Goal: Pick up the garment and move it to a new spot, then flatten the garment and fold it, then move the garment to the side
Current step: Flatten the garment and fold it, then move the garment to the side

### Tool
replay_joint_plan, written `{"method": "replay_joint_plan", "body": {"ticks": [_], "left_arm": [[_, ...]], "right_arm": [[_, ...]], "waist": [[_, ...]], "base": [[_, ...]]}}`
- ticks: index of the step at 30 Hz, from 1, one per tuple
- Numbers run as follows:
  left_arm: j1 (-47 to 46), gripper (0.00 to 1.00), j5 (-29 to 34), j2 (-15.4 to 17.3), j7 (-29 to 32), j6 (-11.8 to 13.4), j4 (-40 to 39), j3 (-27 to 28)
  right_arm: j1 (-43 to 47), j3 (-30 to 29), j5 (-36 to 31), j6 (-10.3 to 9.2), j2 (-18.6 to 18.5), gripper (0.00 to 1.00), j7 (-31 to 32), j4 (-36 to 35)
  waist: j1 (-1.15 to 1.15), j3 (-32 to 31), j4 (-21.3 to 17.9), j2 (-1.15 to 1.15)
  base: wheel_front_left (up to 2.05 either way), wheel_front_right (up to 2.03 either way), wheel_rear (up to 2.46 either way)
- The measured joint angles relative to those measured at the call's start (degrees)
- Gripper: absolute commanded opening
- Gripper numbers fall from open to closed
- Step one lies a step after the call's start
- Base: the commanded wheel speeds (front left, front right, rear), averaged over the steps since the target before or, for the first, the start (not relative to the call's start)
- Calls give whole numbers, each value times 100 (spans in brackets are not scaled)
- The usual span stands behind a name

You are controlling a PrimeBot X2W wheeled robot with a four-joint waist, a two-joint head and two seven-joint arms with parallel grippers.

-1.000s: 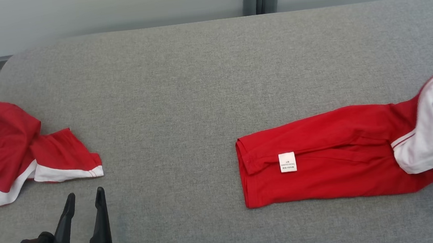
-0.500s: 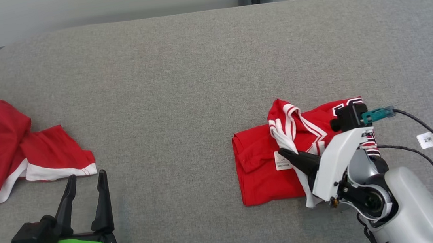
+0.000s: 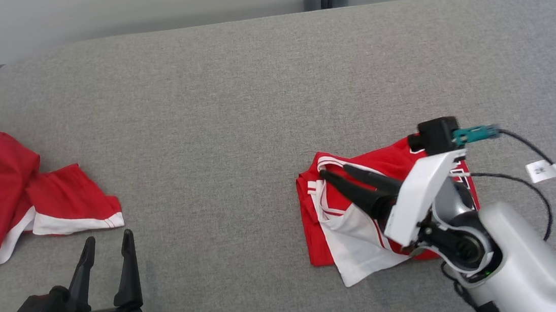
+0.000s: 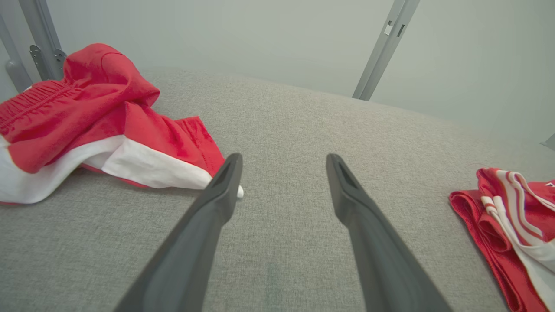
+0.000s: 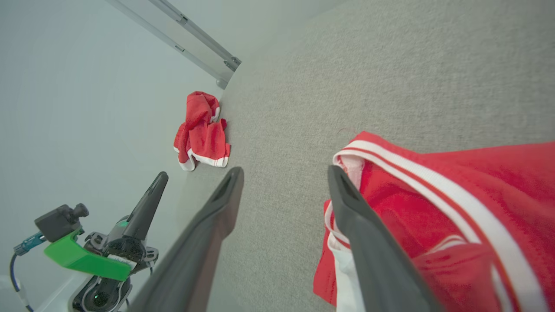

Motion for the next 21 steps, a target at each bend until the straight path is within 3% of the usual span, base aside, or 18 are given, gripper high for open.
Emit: {"method": "replay_joint_plan", "body": {"ticks": [2,5,11,17,21], "left_arm": [[55,100,0,9,0,0,-42,74],[89,100,0,2,0,1,-156,134],[80,100,1,-29,0,0,-321,93],[17,100,-20,-14,0,-2,-363,63],[-63,100,-34,-13,0,-7,-333,13]], "right_arm": [[11,-266,156,0,-149,100,-57,-315],[125,-806,157,0,-719,100,-54,-703],[666,-1564,-108,0,-1766,100,368,-606],[792,-1822,-285,0,-2007,100,564,-397],[700,-1786,-205,0,-1842,100,661,-191]], "waist": [[0,-10,-47,0],[0,22,-107,0],[0,237,-168,0],[0,462,-226,0],[0,568,-234,0]], "base": [[0,0,0],[0,0,0],[0,0,0],[0,0,0],[0,0,0]]}}
